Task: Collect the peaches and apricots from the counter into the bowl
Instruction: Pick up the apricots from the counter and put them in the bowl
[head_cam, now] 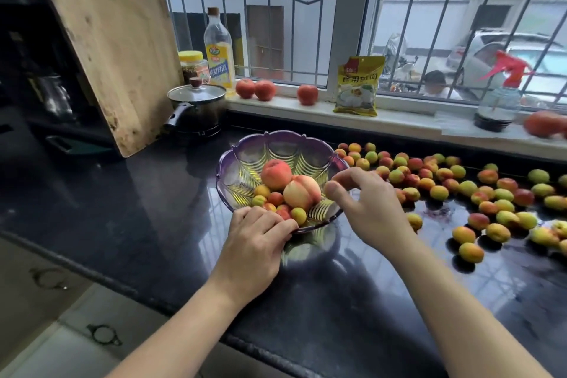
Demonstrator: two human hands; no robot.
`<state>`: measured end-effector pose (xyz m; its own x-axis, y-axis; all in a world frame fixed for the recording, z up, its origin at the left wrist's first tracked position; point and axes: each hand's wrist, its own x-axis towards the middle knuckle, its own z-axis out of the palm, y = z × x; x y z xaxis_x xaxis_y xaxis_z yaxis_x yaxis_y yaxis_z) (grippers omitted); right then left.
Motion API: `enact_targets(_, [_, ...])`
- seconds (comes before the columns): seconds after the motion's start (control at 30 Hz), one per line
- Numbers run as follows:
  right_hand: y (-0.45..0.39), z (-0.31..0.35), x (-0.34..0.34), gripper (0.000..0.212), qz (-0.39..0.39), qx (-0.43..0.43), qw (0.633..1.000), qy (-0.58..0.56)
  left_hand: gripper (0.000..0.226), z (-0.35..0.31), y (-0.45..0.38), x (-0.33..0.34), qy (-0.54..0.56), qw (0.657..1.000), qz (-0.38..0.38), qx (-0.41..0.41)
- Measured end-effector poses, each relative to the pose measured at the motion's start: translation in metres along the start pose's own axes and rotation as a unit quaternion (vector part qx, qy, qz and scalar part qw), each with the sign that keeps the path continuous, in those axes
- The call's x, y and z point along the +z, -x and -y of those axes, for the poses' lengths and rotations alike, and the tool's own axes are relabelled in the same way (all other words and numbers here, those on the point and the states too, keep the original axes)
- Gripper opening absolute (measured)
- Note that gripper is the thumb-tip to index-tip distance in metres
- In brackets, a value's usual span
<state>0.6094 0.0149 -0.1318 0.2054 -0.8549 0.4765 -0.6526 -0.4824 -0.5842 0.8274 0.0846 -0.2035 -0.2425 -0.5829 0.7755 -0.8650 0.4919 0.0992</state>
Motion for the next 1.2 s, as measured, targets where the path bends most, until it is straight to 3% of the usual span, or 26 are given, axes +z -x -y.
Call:
enact_targets(0.07, [0.001,0.003,0.014,0.029,0.035,0.009,0.996,0.077,0.02,0.0,0.0,-0.001,0.001,1.0,0.002,-0.002])
enact_targets(0.17, [0.003,-0.001,0.026,0.031,0.03,-0.016,0.992,0.121,0.02,-0.001,0.0,-0.001,0.0,1.0,0.006,-0.006])
enact_targets(0.3, [0.008,-0.018,0.019,0.029,-0.1,0.01,0.995,-0.018,0.02,0.001,0.0,0.0,-0.002,1.0,-0.002,-0.016])
enact_targets(0.4, [0.013,-0.04,0.011,0.026,-0.137,0.056,0.989,0.0,0.02,0.001,0.001,0.001,-0.007,1.0,-0.011,-0.025])
enact_targets(0.53, [0.015,-0.056,0.013,0.019,-0.111,0.101,0.988,0.03,0.019,0.0,0.002,0.001,-0.021,0.999,-0.019,-0.042])
enact_targets(0.7, [0.018,-0.047,0.019,0.025,-0.073,0.101,0.992,-0.022,0.013,-0.003,-0.003,0.0,-0.037,0.996,-0.035,-0.067])
enact_targets(0.83, [0.02,-0.038,0.021,0.028,-0.078,0.079,0.994,0.006,0.026,-0.001,-0.002,0.0,-0.083,0.984,-0.032,-0.153])
enact_targets(0.93, [0.018,-0.045,0.011,0.026,-0.121,0.083,0.978,0.149,0.043,-0.002,-0.002,0.001,-0.081,0.993,-0.003,-0.086])
enact_targets(1.03, [0.018,-0.059,0.001,0.036,-0.061,0.175,0.944,0.274,0.049,-0.006,-0.004,0.003,-0.062,0.998,0.028,-0.019])
enact_targets(1.2, [0.018,-0.069,-0.005,0.027,0.023,0.283,0.914,0.289,0.03,-0.002,-0.002,0.002,-0.054,0.998,0.014,-0.042])
